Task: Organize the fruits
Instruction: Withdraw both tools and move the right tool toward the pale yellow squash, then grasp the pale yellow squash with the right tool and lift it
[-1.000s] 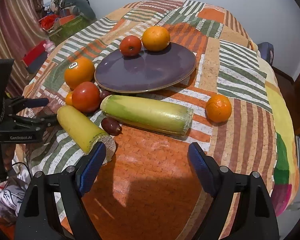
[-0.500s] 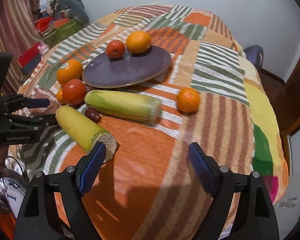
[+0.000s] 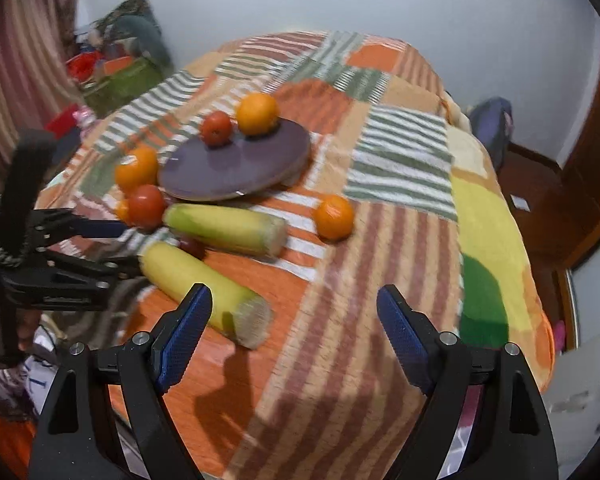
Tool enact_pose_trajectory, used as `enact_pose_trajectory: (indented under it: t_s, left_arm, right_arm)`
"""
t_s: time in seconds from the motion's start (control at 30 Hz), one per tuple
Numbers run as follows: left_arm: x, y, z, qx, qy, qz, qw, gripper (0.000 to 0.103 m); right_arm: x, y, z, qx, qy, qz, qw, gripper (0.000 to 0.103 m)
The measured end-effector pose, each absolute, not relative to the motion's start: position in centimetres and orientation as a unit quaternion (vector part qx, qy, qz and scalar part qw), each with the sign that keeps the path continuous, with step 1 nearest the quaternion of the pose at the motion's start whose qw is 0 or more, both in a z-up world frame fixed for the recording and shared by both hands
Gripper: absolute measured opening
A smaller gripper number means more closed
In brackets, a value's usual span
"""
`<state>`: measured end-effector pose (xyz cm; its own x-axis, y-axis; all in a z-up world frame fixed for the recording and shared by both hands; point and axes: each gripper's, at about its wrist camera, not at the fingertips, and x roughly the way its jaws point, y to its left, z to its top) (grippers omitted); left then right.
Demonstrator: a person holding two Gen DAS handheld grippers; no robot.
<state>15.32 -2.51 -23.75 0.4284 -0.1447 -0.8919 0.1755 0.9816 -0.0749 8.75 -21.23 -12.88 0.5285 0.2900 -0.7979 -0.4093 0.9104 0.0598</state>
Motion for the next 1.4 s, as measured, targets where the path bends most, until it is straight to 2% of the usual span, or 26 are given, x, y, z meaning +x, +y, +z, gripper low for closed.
enact_pose_trajectory:
  t_s: [0.13, 0.27, 0.37, 0.5, 0.6, 0.7, 0.83, 1.07, 1.23, 1.4]
  left_arm:
    - [14.9, -1.6, -23.3, 0.003, 0.522, -0.089, 0.848, 0.072]
    - [14.1, -0.3, -22.5, -0.007, 0.511, -0.079, 0.856, 0.078]
    - [13.5, 1.1, -21.8, -0.017, 0.501, -0.066, 0.863, 0.082]
    - [13.2, 3.2, -21.2, -0.035, 0.493, -0.043, 0.868, 0.083]
    - [13.4, 4.6, -21.0, -0.045, 0.488, -0.028, 0.871, 0.083]
    - [13.8, 5.8, -20.6, -0.044, 0.481, -0.014, 0.875, 0.084]
    - [14.9, 7.1, -20.4, -0.041, 0.473, 0.006, 0.880, 0.088]
    - [18.4, 8.1, -21.4, -0.039, 0.481, 0.016, 0.876, 0.088]
    - [20.0, 7.2, -22.5, -0.022, 0.491, 0.008, 0.871, 0.088]
    - [21.2, 6.8, -23.6, -0.020, 0.503, 0.004, 0.864, 0.088]
  right_arm:
    - [9.1, -18.3, -13.7, -0.088, 0.446, 0.244, 0.857, 0.083]
    - [10.0, -15.7, -15.8, -0.106, 0.468, 0.276, 0.833, 0.083]
    - [10.5, -14.7, -17.2, -0.115, 0.485, 0.286, 0.818, 0.087]
    - [11.2, -14.4, -17.9, -0.116, 0.500, 0.302, 0.804, 0.087]
    - [11.1, -14.5, -17.8, -0.118, 0.503, 0.310, 0.798, 0.083]
    - [10.3, -14.9, -17.4, -0.134, 0.496, 0.313, 0.799, 0.066]
    - [9.5, -16.2, -16.9, -0.123, 0.497, 0.314, 0.799, 0.054]
    - [8.6, -18.2, -16.8, -0.095, 0.502, 0.282, 0.812, 0.049]
    - [8.6, -20.2, -16.8, -0.082, 0.513, 0.236, 0.821, 0.041]
    - [9.4, -20.6, -16.6, -0.063, 0.525, 0.230, 0.817, 0.041]
